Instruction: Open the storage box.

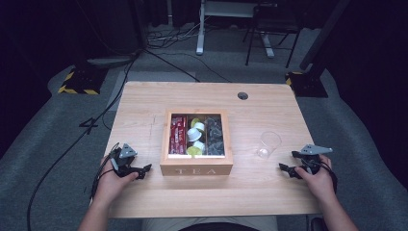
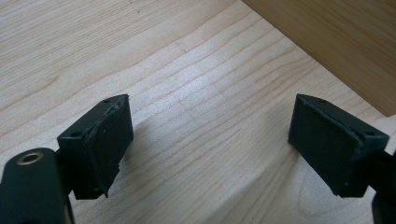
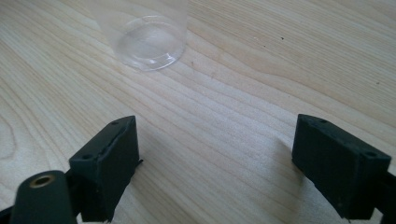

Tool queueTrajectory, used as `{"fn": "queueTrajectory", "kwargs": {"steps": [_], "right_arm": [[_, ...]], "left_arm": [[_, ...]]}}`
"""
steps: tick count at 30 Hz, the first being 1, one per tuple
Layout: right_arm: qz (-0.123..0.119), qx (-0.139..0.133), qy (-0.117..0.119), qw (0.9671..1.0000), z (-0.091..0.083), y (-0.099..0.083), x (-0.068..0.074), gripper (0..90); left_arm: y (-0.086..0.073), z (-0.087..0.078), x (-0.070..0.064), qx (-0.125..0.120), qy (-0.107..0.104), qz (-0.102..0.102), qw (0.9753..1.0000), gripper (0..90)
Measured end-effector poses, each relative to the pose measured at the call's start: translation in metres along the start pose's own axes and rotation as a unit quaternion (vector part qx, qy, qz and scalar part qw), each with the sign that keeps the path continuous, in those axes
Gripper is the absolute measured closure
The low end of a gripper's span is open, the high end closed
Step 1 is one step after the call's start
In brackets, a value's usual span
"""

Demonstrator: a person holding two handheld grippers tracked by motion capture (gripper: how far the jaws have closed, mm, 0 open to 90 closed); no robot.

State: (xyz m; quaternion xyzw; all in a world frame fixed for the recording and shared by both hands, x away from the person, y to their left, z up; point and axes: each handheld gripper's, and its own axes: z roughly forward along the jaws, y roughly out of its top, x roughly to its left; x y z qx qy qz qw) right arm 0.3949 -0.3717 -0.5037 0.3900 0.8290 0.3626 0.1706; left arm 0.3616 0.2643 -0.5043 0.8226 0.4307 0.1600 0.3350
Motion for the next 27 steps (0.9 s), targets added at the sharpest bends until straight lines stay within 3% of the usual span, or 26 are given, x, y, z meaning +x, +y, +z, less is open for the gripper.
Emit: {"fn": "queueTrajectory", "kwargs": {"steps": [7, 12, 15, 16, 18, 19, 22, 27], "right_arm": [[-0.001, 0.0, 0.0, 1.0, 0.0, 0.0, 0.0, 14.8], [0.0, 0.0, 0.0, 1.0, 0.0, 0.0, 0.0, 14.9], [0.0, 0.0, 0.0, 1.0, 0.0, 0.0, 0.0, 14.8], [0.0, 0.0, 0.0, 1.0, 0.0, 0.0, 0.0, 14.8], [0.0, 0.0, 0.0, 1.0, 0.0, 0.0, 0.0, 14.9], [0.0, 0.0, 0.0, 1.0, 0.0, 0.0, 0.0, 14.9], [0.0, 0.0, 0.001, 1.0, 0.0, 0.0, 0.0, 14.9], [0.0, -0.001, 0.001, 1.0, 0.0, 0.0, 0.0, 14.9]], "left_arm": [[0.003, -0.003, -0.002, 0.011, -0.003, -0.001, 0.9999, 19.7], [0.01, -0.012, -0.007, 0.001, -0.013, 0.012, 0.9998, 25.8], [0.015, -0.018, -0.013, 0.018, -0.042, -0.002, 0.999, 27.1], [0.015, -0.018, -0.013, 0.018, -0.042, -0.002, 0.999, 28.5], [0.017, -0.024, -0.018, 0.043, -0.063, 0.004, 0.9971, 28.8], [0.02, -0.028, -0.021, 0.043, -0.07, 0.013, 0.9965, 29.0], [0.027, -0.037, -0.028, 0.024, -0.081, 0.023, 0.9961, 28.8], [0.037, -0.045, -0.038, 0.001, -0.11, 0.043, 0.9929, 26.1]]}}
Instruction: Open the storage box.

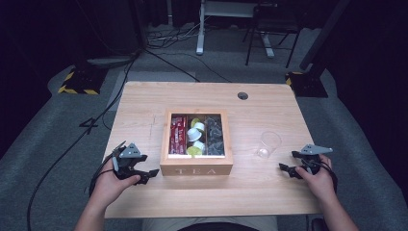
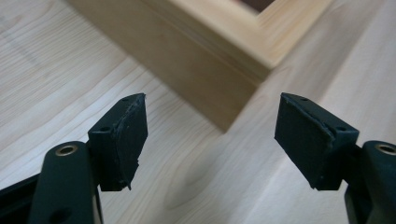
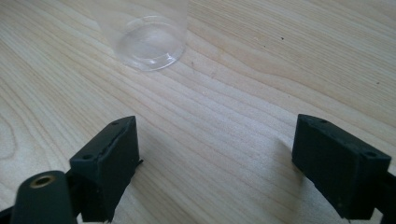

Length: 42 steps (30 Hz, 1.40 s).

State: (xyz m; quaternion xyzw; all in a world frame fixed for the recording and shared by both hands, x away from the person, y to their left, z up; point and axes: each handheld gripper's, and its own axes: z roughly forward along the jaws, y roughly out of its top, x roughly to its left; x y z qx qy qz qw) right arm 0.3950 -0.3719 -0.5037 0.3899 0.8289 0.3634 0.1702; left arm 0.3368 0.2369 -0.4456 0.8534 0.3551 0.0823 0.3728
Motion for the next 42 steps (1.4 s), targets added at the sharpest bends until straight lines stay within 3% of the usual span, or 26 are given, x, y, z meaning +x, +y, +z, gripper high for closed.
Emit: {"fn": "queueTrajectory", "kwargs": {"steps": [4, 5, 10, 13, 16, 30, 35, 36, 40, 42], "right_arm": [[0.0, 0.0, 0.0, 1.0, 0.0, 0.0, 0.0, 14.9], [0.0, 0.0, 0.0, 1.0, 0.0, 0.0, 0.0, 14.9], [-0.001, 0.0, 0.001, 1.0, 0.0, 0.0, 0.0, 14.9], [-0.001, 0.0, 0.002, 1.0, 0.0, 0.0, 0.0, 14.9], [-0.002, 0.0, 0.002, 1.0, -0.001, -0.001, 0.0, 14.9], [-0.003, 0.0, 0.006, 1.0, -0.001, -0.001, 0.0, 15.0], [-0.005, 0.0, 0.008, 1.0, -0.001, -0.001, 0.0, 15.1], [-0.002, -0.002, 0.01, 0.9999, -0.002, -0.001, 0.0, 15.5], [0.006, -0.007, 0.026, 0.9996, -0.003, -0.002, -0.002, 16.7], [0.034, -0.02, 0.057, 0.9976, -0.009, 0.0, -0.002, 20.4]], "left_arm": [[0.005, 0.003, -0.007, 0.002, -0.004, 0.017, 0.9998, 27.8], [0.006, 0.006, -0.009, 0.004, -0.013, 0.023, 0.9996, 32.8], [0.007, 0.014, -0.008, 0.001, -0.001, 0.034, 0.9994, 41.4], [0.007, 0.015, -0.008, -0.006, -0.007, 0.032, 0.9995, 47.0], [0.01, 0.013, -0.009, -0.02, -0.028, 0.018, 0.9992, 50.4], [0.014, 0.01, -0.016, 0.0, -0.004, 0.039, 0.9992, 58.8], [0.015, 0.006, -0.016, -0.016, -0.014, 0.036, 0.9991, 65.0], [0.015, 0.007, -0.014, -0.024, -0.023, 0.034, 0.9989, 64.6], [0.014, 0.007, -0.014, -0.035, -0.021, 0.042, 0.9983, 63.7], [0.016, 0.006, -0.015, -0.054, -0.014, 0.045, 0.9974, 63.8]]}}
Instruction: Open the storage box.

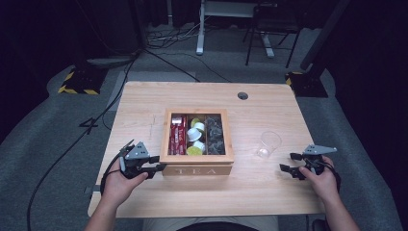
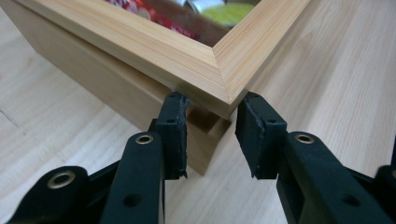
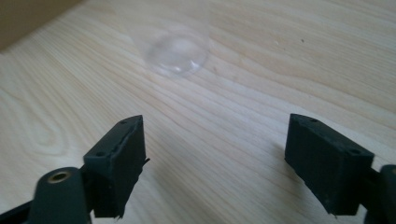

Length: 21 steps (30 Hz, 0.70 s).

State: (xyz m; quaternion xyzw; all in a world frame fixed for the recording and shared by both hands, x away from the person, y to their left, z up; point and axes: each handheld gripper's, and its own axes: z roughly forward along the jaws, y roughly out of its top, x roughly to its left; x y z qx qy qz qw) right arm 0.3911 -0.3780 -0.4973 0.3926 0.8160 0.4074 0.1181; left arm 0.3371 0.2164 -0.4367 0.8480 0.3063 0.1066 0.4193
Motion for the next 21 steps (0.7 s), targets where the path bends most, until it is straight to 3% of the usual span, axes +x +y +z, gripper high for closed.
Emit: {"fn": "queueTrajectory", "kwargs": {"steps": [1, 2, 3, 5, 8, 10, 17, 21], "right_arm": [[0.0, 0.0, 0.0, 1.0, 0.0, 0.0, 0.0, 20.4], [-0.003, -0.017, 0.002, 0.9999, -0.006, 0.005, 0.004, 19.7], [-0.003, -0.017, 0.002, 0.9999, -0.006, 0.005, 0.004, 19.7], [-0.012, -0.039, 0.014, 0.9991, -0.013, 0.016, 0.014, 19.2], [-0.025, -0.047, 0.019, 0.9984, -0.017, 0.026, 0.021, 18.6], [-0.027, -0.068, 0.039, 0.9966, -0.024, 0.04, 0.031, 18.6], [-0.028, -0.095, 0.06, 0.9933, -0.031, 0.064, 0.049, 20.7], [-0.067, -0.102, 0.062, 0.9906, -0.034, 0.087, 0.068, 22.4]], "left_arm": [[0.0, 0.0, 0.0, 0.0, 0.0, 0.0, 1.0, 63.8], [0.001, -0.002, 0.001, -0.02, 0.0, 0.0, 0.9998, 63.8], [0.001, -0.002, 0.001, -0.02, 0.0, 0.0, 0.9998, 63.8], [0.005, -0.006, 0.001, -0.044, 0.009, 0.001, 0.999, 63.8], [0.007, -0.008, 0.001, -0.055, 0.017, 0.002, 0.9983, 64.6], [0.011, -0.01, 0.003, -0.067, 0.023, 0.0, 0.9975, 64.7], [0.017, -0.014, 0.007, -0.082, 0.019, -0.009, 0.9964, 66.9], [0.021, -0.015, 0.007, -0.084, 0.026, -0.012, 0.996, 67.7]]}}
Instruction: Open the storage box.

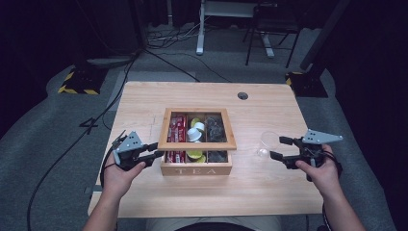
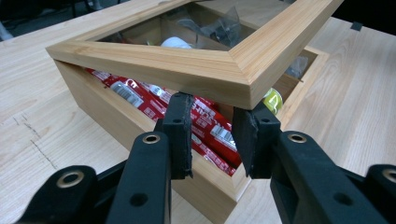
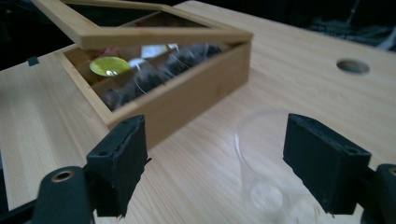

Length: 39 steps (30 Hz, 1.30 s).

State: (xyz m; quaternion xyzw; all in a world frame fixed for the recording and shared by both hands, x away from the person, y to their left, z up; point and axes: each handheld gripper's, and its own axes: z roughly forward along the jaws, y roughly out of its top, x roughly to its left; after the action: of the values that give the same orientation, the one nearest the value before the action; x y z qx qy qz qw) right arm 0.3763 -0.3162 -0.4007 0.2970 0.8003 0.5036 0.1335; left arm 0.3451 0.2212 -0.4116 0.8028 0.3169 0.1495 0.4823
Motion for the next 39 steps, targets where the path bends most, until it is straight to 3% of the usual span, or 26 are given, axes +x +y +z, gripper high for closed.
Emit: {"fn": "queueTrajectory", "kwargs": {"steps": [6, 10, 15, 18, 22, 23, 28, 34, 39], "right_arm": [[-0.048, -0.005, 0.05, 0.9976, 0.021, 0.035, 0.028, 22.5], [-0.071, 0.006, 0.075, 0.9946, 0.039, 0.045, 0.042, 22.7], [-0.109, 0.019, 0.087, 0.9901, 0.061, 0.052, 0.054, 21.5], [-0.122, 0.023, 0.108, 0.9863, 0.074, 0.053, 0.061, 21.1], [-0.142, 0.026, 0.104, 0.9839, 0.087, 0.056, 0.065, 21.5], [-0.152, 0.027, 0.109, 0.982, 0.091, 0.056, 0.066, 23.1], [-0.177, 0.024, 0.081, 0.9807, 0.104, 0.057, 0.065, 24.8], [-0.196, 0.019, 0.068, 0.978, 0.106, 0.057, 0.065, 26.1], [-0.216, 0.01, 0.07, 0.9738, 0.106, 0.059, 0.065, 30.7]], "left_arm": [[0.005, 0.0, -0.002, 0.001, 0.012, -0.002, 0.9999, 67.2], [0.005, 0.0, -0.005, 0.011, 0.019, 0.007, 0.9997, 65.8], [0.005, -0.002, -0.006, 0.003, 0.018, -0.003, 0.9998, 65.8], [0.004, -0.004, -0.007, 0.002, 0.021, -0.006, 0.9998, 65.8], [0.002, -0.004, -0.008, 0.003, 0.023, -0.009, 0.9997, 65.8], [0.002, -0.004, -0.007, 0.004, 0.022, -0.009, 0.9997, 65.8], [-0.002, -0.004, -0.007, 0.005, 0.02, -0.01, 0.9997, 65.3], [0.0, -0.007, -0.009, -0.002, 0.027, -0.005, 0.9996, 64.2], [0.001, -0.008, -0.01, -0.009, 0.031, -0.003, 0.9995, 64.3]]}}
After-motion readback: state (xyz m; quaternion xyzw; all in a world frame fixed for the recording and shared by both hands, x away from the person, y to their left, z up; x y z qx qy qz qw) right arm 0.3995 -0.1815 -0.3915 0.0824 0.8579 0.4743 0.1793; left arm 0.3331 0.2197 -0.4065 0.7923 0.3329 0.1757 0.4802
